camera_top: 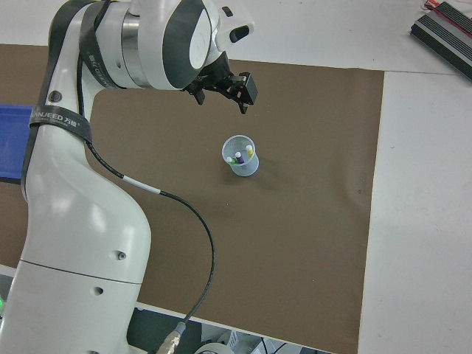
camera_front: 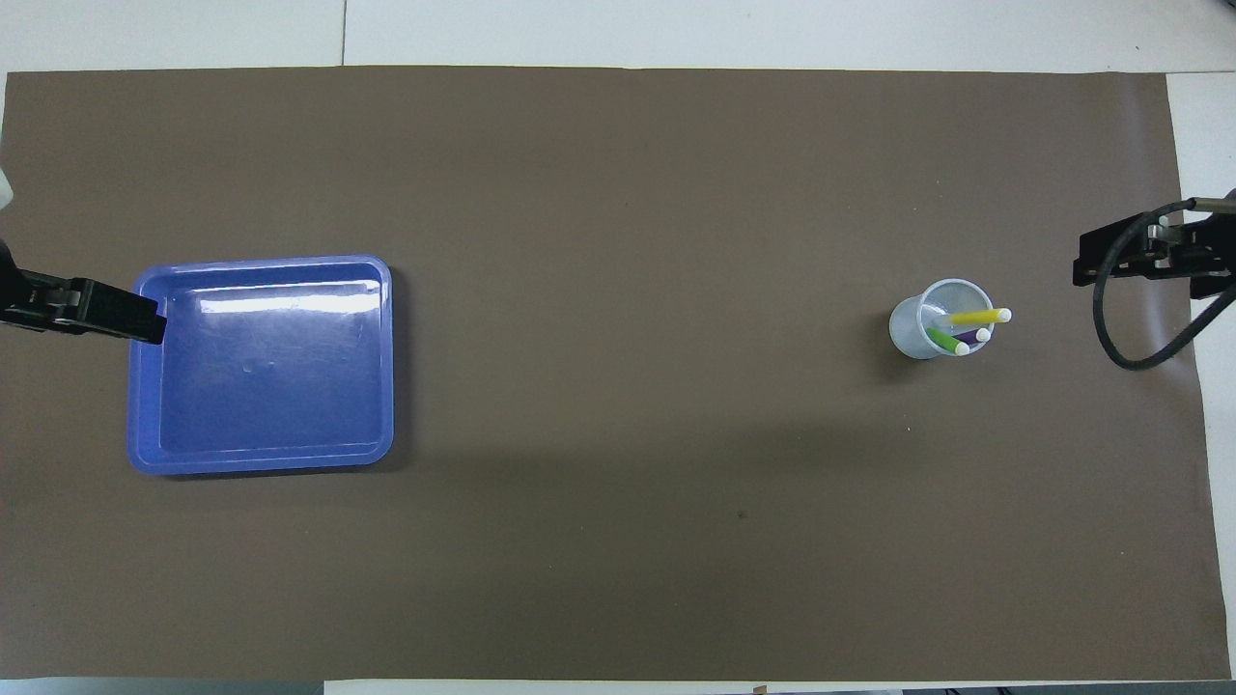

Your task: Transfer and insert pens with both arms

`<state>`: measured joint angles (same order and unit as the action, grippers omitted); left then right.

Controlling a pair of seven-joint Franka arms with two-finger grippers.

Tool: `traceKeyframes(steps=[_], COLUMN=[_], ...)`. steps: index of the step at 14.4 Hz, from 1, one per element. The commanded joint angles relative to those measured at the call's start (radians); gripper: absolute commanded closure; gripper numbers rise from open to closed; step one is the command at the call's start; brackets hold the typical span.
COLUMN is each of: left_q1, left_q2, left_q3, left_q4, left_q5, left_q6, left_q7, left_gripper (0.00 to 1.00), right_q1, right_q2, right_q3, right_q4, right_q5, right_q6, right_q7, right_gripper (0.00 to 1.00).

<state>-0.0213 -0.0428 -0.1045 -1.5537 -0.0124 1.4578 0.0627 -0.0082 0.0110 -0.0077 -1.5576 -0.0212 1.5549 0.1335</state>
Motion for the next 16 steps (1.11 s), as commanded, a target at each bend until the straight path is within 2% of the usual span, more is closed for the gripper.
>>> traceKeyframes(steps=[1, 8, 16], left_q1=[-0.008, 0.000, 0.003], left_q2=[-0.020, -0.022, -0.023], left_q3=[0.003, 0.005, 0.003], left_q4=[-0.019, -0.022, -0.029], left_q5=[-0.006, -0.008, -0.008], left_q6=[-0.002, -0.007, -0.004], left_q7=[-0.067, -0.077, -0.077], left_gripper=[0.00, 0.00, 0.00], right_q1=[-0.003, -0.002, -0.001], right_q2=[-0.035, -0.045, -0.036], right_q3=[-0.002, -0.002, 0.009], right_q4=[-0.054, -0.065, -0.024], right_q5=[0.003, 0.004, 0.004], right_q6=[0.025, 0.050, 0.022], right_q7=[0.017, 0.017, -0.008], right_gripper=[0.00, 0.00, 0.00])
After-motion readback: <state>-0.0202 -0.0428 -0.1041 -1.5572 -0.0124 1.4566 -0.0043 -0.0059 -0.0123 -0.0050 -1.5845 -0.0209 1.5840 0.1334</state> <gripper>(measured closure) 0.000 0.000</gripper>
